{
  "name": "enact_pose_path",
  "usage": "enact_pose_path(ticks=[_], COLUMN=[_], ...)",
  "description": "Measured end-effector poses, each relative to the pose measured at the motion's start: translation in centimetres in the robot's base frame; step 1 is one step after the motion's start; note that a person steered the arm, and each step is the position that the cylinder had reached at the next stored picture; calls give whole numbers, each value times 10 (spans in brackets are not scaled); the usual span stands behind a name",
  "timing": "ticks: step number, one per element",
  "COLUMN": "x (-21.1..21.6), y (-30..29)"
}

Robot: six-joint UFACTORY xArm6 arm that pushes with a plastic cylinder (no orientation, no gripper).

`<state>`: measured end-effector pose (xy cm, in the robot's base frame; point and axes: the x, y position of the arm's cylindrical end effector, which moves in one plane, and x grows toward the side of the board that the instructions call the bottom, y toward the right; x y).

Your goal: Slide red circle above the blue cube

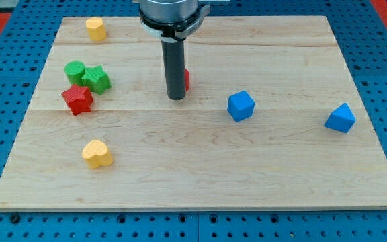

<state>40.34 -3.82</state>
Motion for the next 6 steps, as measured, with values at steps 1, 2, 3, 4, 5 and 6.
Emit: enact_pose_path(ticks=[1,2,3,4,5,6], x=[-21,-21,-22,-26,-38,-40], y=[-43,-46,11,15,-2,46])
